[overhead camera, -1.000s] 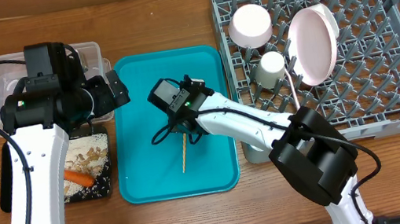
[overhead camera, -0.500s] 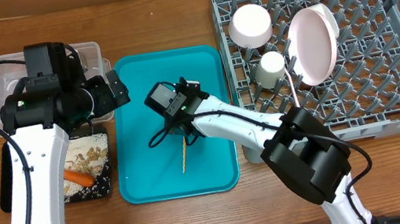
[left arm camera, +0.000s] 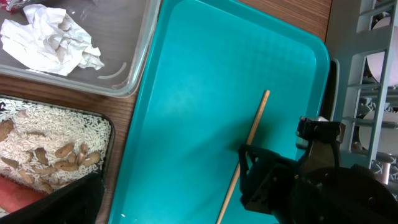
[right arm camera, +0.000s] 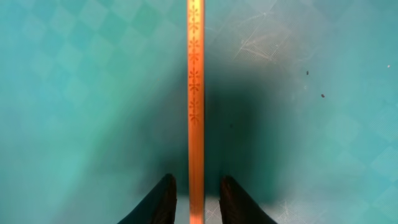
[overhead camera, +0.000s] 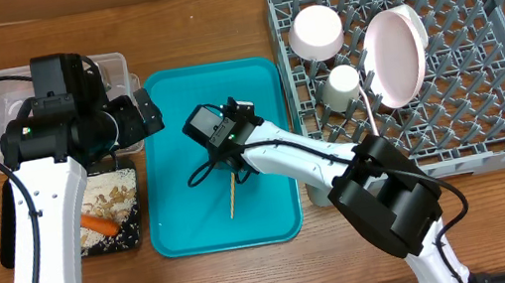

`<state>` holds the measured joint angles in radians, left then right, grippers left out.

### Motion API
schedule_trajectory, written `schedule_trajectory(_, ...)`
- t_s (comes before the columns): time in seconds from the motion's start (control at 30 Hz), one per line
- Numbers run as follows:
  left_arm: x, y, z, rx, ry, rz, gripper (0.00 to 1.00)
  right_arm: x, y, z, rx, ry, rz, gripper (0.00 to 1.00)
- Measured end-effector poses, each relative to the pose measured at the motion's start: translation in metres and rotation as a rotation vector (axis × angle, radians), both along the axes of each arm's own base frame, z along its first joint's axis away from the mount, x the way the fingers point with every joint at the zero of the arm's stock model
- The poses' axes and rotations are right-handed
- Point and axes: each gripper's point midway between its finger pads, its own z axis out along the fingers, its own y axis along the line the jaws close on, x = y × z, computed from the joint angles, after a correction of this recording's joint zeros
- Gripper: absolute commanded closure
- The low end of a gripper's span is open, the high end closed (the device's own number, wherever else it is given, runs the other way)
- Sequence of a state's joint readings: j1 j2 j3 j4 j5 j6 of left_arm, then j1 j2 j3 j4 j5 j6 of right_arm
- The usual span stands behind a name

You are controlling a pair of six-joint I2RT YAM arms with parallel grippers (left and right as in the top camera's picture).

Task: Sort waste into correct bins and load items into the dishwasher
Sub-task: 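Lower the right gripper over the chopstick on the teal tray, then close the right gripper on the wooden chopstick and lift it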

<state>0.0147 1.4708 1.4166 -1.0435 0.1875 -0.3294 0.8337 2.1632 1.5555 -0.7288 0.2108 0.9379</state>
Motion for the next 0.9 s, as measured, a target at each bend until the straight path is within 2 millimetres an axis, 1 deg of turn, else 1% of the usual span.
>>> schedule_trajectory(0.13, 0.0, 0.0, 0.0, 0.0, 0.0, 0.0, 0.0, -0.001, -0.002, 0.0, -0.01, 0.002, -0.003, 0.82)
schedule_trajectory(0.43, 0.0, 0.0, 0.0, 0.0, 0.0, 0.0, 0.0, 0.0, -0.013, -0.001, -0.063, -0.011, -0.015, 0.81)
schedule_trajectory(0.9, 0.0, 0.0, 0.0, 0.0, 0.0, 0.0, 0.0, 0.001, -0.023, -0.001, -0.105, -0.016, -0.026, 0.8)
